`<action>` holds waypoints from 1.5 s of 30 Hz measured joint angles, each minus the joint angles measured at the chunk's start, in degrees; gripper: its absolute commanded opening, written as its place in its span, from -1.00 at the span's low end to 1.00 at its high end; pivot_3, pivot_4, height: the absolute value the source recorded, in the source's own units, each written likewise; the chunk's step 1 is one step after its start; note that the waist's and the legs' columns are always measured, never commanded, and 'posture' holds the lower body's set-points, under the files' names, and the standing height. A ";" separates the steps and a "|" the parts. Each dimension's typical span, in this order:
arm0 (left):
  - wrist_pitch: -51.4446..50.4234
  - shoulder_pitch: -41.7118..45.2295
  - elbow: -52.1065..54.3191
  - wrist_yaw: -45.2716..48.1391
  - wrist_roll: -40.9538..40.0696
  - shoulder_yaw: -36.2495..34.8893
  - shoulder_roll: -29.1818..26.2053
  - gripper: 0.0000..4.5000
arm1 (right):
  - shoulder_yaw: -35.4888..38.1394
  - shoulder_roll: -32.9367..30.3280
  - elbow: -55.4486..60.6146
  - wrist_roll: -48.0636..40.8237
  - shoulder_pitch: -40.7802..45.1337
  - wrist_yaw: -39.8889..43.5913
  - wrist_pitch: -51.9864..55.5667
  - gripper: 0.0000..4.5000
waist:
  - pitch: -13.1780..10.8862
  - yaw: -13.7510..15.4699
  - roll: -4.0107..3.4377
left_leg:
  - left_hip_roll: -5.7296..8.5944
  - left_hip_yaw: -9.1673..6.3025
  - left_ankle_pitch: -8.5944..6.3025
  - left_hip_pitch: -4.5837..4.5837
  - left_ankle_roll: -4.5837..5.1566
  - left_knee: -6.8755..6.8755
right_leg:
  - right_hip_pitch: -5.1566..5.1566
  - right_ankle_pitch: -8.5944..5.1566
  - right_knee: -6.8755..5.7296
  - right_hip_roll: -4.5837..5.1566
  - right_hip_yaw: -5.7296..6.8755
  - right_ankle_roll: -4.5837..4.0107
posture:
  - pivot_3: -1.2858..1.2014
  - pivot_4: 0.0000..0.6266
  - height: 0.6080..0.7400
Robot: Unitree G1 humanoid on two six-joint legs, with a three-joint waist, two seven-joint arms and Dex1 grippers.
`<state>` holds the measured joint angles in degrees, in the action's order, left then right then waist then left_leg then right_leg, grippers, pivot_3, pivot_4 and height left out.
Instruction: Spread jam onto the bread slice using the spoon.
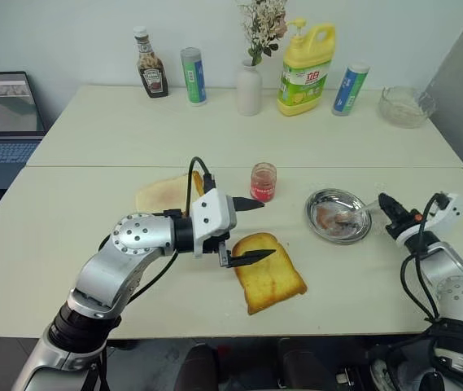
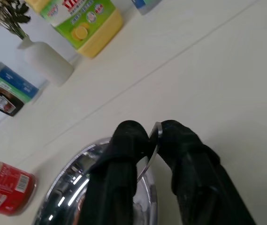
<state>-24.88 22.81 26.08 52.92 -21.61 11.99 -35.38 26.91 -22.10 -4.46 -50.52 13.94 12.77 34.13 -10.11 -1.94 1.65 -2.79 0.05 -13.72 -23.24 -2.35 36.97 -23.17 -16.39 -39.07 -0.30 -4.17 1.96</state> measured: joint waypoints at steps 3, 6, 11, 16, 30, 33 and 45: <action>-0.39 0.02 0.01 -0.07 0.04 0.06 0.53 1.00 | -0.04 -0.04 0.06 0.48 -0.10 0.97 0.04 0.44 | 0.00 0.01 0.00 | 0.00 -0.01 0.00 0.00 0.00 0.00 | 0.00 0.00 0.00 0.00 0.01 0.00 | 0.03 -0.52 1.00; -0.84 0.15 -0.02 0.04 0.11 0.06 0.58 1.00 | -1.47 -0.70 1.88 2.78 -2.02 2.30 -0.09 0.91 | 0.01 0.08 -0.01 | 0.00 -0.02 0.00 -0.01 0.00 0.00 | 0.00 0.00 0.00 0.00 0.02 0.00 | 0.03 -0.52 1.00; -0.91 1.83 -0.22 0.20 0.21 0.05 0.63 1.00 | -4.81 -2.99 3.97 10.58 -4.11 3.67 -3.24 0.98 | 0.01 0.08 -0.01 | 0.01 0.00 0.00 0.00 0.00 0.02 | 0.00 0.00 0.00 0.01 0.01 0.01 | 0.03 -0.52 1.00; -0.91 2.34 -1.26 0.18 0.41 0.10 0.91 1.00 | -9.30 -6.50 7.31 19.48 -7.61 6.95 -8.45 0.98 | 0.01 0.04 -0.01 | 0.01 -0.02 0.00 0.00 0.00 0.00 | 0.00 0.00 0.00 0.00 0.02 0.02 | 0.03 -0.52 1.00; -0.85 2.36 -1.39 0.11 1.80 0.15 1.79 1.00 | -7.81 -5.81 9.48 23.81 -5.77 9.96 -16.74 0.98 | 0.01 0.11 -0.01 | 0.02 -0.03 0.00 0.00 -0.01 0.02 | 0.01 0.00 -0.01 0.01 0.03 0.01 | 0.03 -0.52 1.00; -0.75 2.36 -1.75 0.11 2.12 0.15 1.82 1.00 | -7.69 -5.33 8.85 24.99 -5.44 9.37 -19.00 0.98 | 0.01 0.09 -0.01 | 0.02 -0.02 0.00 0.01 -0.01 0.01 | 0.00 0.00 -0.01 0.01 0.02 0.01 | 0.03 -0.52 1.00; -2.49 -2.65 -1.94 -1.62 2.63 -6.86 -4.59 1.00 | -8.21 -13.62 23.05 20.66 -11.58 18.69 -11.72 0.98 | 0.01 0.04 -0.02 | -0.01 -0.05 0.00 0.04 -0.01 -0.02 | 0.00 0.00 -0.01 0.00 0.03 0.01 | 0.03 -0.52 1.00</action>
<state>-27.37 20.16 24.14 51.30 -18.98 5.12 -39.97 18.70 -35.72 18.59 -29.86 2.36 31.46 22.41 -10.11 -1.90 1.63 -2.80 0.00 -13.71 -23.20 -2.35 36.94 -23.17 -16.39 -39.08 -0.30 -4.14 1.97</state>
